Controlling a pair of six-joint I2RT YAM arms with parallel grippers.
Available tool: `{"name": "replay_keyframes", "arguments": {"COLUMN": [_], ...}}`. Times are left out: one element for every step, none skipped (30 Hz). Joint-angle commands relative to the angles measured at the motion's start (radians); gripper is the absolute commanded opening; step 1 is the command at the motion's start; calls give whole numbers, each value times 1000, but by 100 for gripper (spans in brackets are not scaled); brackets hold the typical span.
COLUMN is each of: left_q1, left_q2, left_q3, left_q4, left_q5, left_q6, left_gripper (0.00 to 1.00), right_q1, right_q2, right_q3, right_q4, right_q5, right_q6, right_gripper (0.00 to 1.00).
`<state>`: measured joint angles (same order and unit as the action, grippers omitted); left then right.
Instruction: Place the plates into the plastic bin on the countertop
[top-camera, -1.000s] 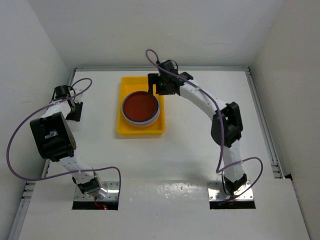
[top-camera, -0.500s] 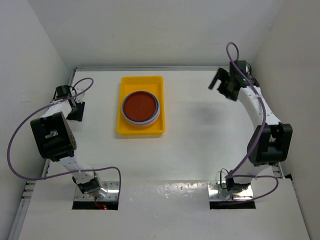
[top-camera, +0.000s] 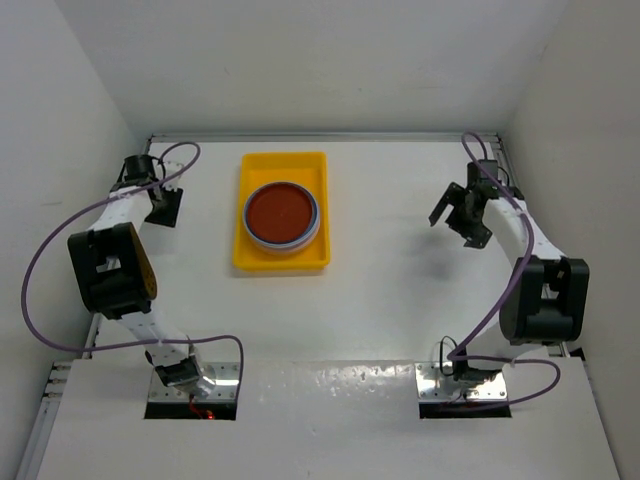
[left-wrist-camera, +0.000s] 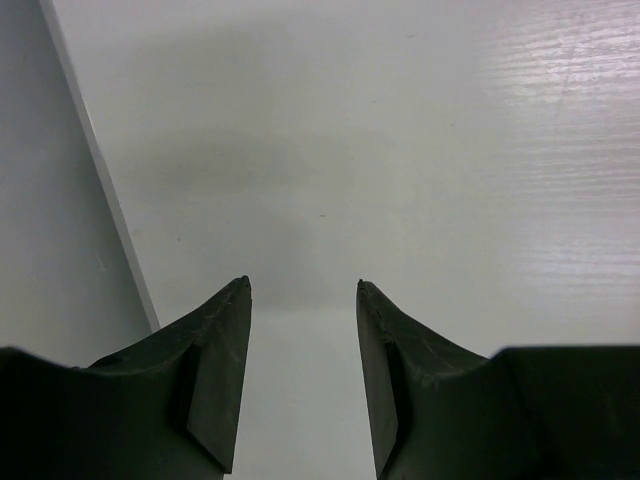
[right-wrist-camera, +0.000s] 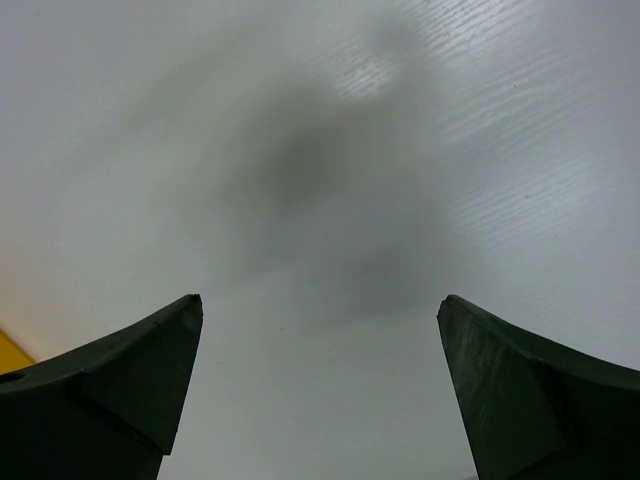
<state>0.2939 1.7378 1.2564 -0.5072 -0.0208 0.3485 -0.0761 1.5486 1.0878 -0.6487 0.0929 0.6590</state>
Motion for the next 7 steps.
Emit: {"name": "replay_keyframes", "arguments": {"left_q1": [-16,-16,-16,-16,-16,-16,-16], "left_q2": [8,8,8,8,8,-1,-1], "left_q3": [29,29,29,29,18,18,9], "left_q4": [-22,-22,-22,-22,-22,-22,-22], "left_q5": [12,2,2,2,2,2,2], "left_q6": [-26,-26,-26,-26,-26,-26,-26], "left_gripper": [49,49,49,49,49,49,49], "right_q1": [2,2,4,6,6,13,21], "right_q2": [-10,-7,-5,-8,-16,-19,-50], "right_q3": [50,63,63,63,54,46,38], "right_q4": [32,29,29,26,49,60,78], "right_q5": [-12,-12,-19,-25,-41,-45,-42], "right_q6": [5,4,2,-7,-16,-19,-39], "right_gripper": [100,100,100,100,100,100,100]}}
